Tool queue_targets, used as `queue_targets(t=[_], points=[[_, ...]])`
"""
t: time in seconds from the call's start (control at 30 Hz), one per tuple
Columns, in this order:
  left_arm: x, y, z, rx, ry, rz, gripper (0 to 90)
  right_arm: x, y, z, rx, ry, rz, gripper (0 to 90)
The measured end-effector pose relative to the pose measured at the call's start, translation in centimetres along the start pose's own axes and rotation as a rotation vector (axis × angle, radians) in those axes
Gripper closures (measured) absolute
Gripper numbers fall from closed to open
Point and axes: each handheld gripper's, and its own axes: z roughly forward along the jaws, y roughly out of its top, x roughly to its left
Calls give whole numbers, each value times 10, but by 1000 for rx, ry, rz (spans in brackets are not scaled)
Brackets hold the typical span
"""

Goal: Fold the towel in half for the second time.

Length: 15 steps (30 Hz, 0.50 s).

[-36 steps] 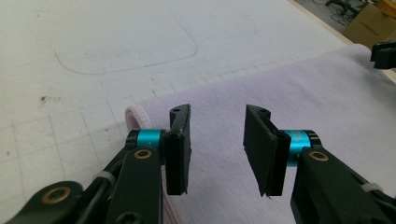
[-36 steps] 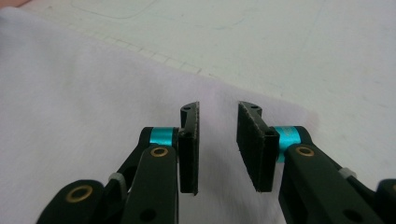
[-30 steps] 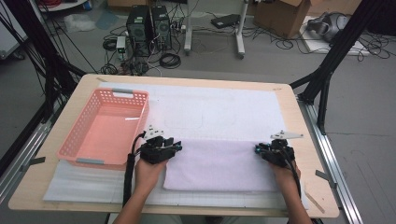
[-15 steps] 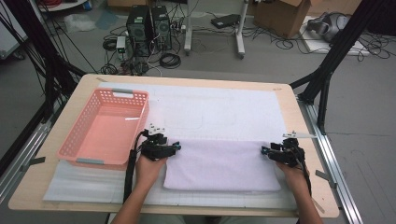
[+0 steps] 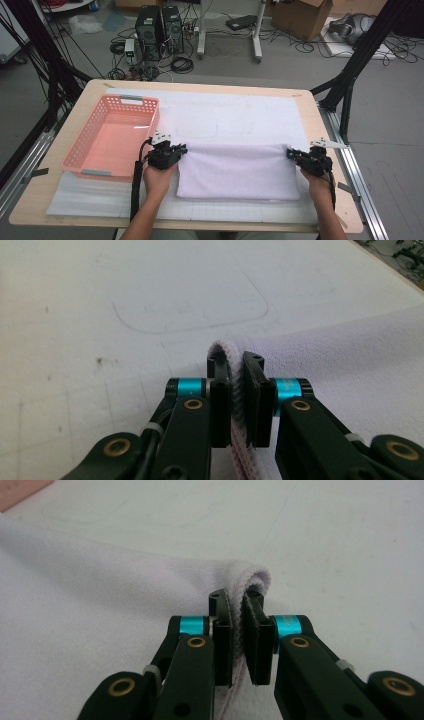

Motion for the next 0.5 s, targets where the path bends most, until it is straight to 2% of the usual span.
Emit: queue_targets(t=[0.03, 0.2, 0.3, 0.33, 0.37, 0.4, 0.43, 0.5], points=[[0, 3, 1, -8, 6, -3, 829, 0, 2, 0, -18, -6, -8, 838], [2, 15, 10, -28, 42, 6, 826, -1, 9, 11, -37, -37, -20, 836], [3, 14, 18, -20, 64, 5, 815, -2, 13, 23, -22, -76, -26, 826], [2, 13, 20, -17, 66, 13, 787, -1, 13, 27, -7, -88, -24, 791], [1, 11, 21, -21, 69, 28, 712, -1, 13, 31, 5, -102, -29, 714], [-1, 10, 20, -34, 58, 40, 607, -1, 14, 33, 13, -118, -25, 598], [-3, 8, 17, -39, 45, 54, 552, 0, 13, 33, 13, -133, -19, 537], [-8, 7, 12, -24, 32, 101, 537, 1, 14, 27, 0, -134, -18, 504]])
